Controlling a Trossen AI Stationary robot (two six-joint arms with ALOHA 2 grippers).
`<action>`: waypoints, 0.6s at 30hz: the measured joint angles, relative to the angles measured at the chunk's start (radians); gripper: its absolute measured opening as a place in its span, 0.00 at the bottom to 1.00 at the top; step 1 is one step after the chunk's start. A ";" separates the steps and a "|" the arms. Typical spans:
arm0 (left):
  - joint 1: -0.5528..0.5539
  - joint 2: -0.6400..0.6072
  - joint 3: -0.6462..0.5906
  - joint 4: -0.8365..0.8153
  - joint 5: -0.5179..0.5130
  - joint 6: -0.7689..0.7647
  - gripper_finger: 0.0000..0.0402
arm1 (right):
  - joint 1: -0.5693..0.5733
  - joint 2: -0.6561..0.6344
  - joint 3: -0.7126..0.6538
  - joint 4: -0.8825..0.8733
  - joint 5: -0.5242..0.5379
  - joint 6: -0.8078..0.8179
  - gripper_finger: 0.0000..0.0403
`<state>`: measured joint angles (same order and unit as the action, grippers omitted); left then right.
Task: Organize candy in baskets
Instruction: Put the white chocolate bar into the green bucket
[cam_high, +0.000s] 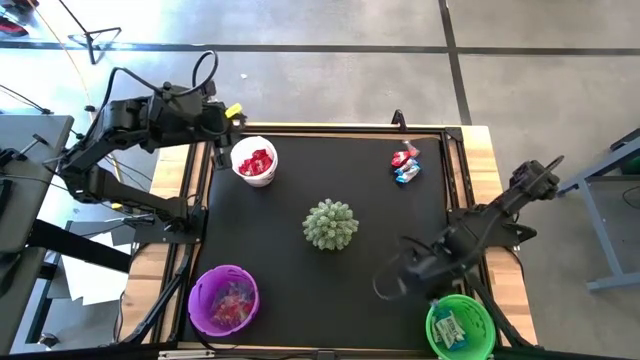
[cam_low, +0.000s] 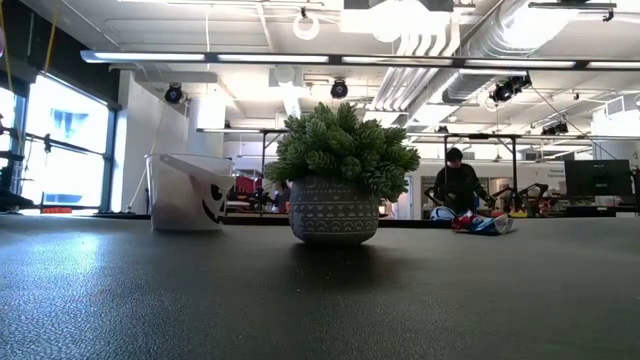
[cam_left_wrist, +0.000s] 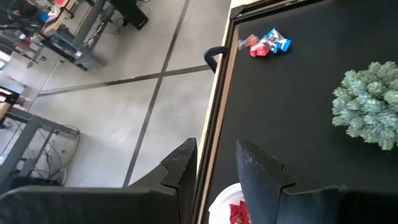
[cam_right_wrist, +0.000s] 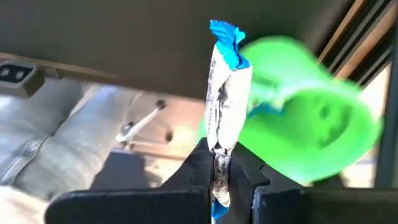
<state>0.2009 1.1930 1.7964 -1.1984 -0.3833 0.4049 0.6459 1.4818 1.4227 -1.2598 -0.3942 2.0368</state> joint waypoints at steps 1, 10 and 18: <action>0.006 -0.002 0.000 0.000 0.001 0.005 0.25 | 0.024 0.000 0.000 0.031 0.000 0.048 0.03; 0.053 -0.008 0.000 0.000 0.064 0.017 0.25 | 0.206 0.001 0.000 0.219 -0.033 0.295 0.03; 0.077 -0.008 0.000 0.000 0.112 -0.010 0.25 | 0.236 0.002 -0.001 0.157 -0.104 0.295 0.07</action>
<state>0.2782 1.1847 1.7962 -1.1986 -0.2708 0.3947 0.8822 1.4834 1.4220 -1.1028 -0.4980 2.3317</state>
